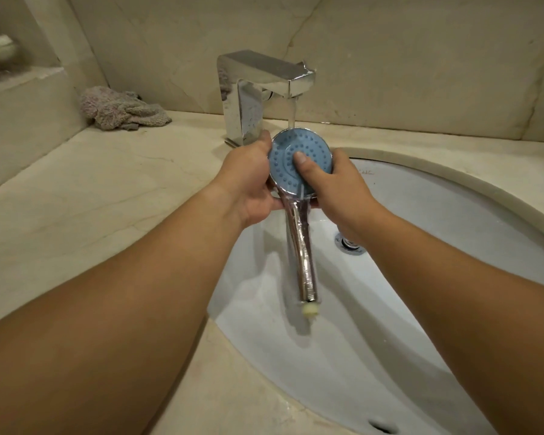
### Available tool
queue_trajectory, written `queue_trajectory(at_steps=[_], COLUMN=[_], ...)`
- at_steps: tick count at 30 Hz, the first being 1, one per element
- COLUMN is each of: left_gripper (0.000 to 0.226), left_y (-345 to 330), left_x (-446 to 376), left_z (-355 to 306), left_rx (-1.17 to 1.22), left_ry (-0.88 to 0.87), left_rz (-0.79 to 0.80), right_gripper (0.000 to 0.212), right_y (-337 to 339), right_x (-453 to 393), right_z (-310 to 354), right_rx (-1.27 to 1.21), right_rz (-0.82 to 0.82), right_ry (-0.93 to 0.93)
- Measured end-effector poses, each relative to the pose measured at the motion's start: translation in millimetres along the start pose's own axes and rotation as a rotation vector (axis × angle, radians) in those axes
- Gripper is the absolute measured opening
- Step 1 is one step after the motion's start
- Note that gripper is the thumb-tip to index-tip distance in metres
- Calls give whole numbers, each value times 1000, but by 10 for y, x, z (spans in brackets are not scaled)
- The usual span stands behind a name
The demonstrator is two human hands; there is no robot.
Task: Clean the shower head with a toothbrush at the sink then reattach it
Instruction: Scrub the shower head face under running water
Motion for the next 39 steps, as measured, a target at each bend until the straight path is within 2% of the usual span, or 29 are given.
queue_trajectory(at_steps=[4,8,11,14,20,24,28,30,35,39], left_gripper=[45,42,42,44,43,39,39,40,40,42], left_y=[-28,-66,-55,-21,-54,-56,-48,-70,-114,-103], left_x=[12,-21,-55,-89,-114,-100,-60,-42,-25,-45], left_z=[-19,0,8,17,43,-5,-48,-50,-40,-13], left_rx=[-12,-18,16,89,152,121,103,100,121,147], left_ry=[-18,-32,-34,-43,-50,-91,-115,-120,-136,-114], left_rz=[24,46,32,26,76,43,28,26,27,18], right_gripper=[70,75,76,68,38,31,26,26,22,40], right_y=[83,31,18,-13,19,5,-105,-129,-80,-98], right_x=[-17,-51,-33,-22,-76,-139,-190,-182,-152,-110], right_z=[43,93,179,226,255,189,115,115,191,207], right_rx=[-25,-2,31,50,87,66,-183,-255,-285,-261], right_rz=[-61,9,-87,-207,-278,-147,81,115,-79,-140], right_ry=[51,92,109,108,112,117,93,81,127,136])
Point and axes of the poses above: each hand's wrist, its own x-axis away from the middle knuckle, its own y-axis out of the back of the hand, z = x × y, the point moved 10 cm from there along -x, towards the middle knuckle, and after that the axes turned 14 degrees about z, right-handed, at the moved point
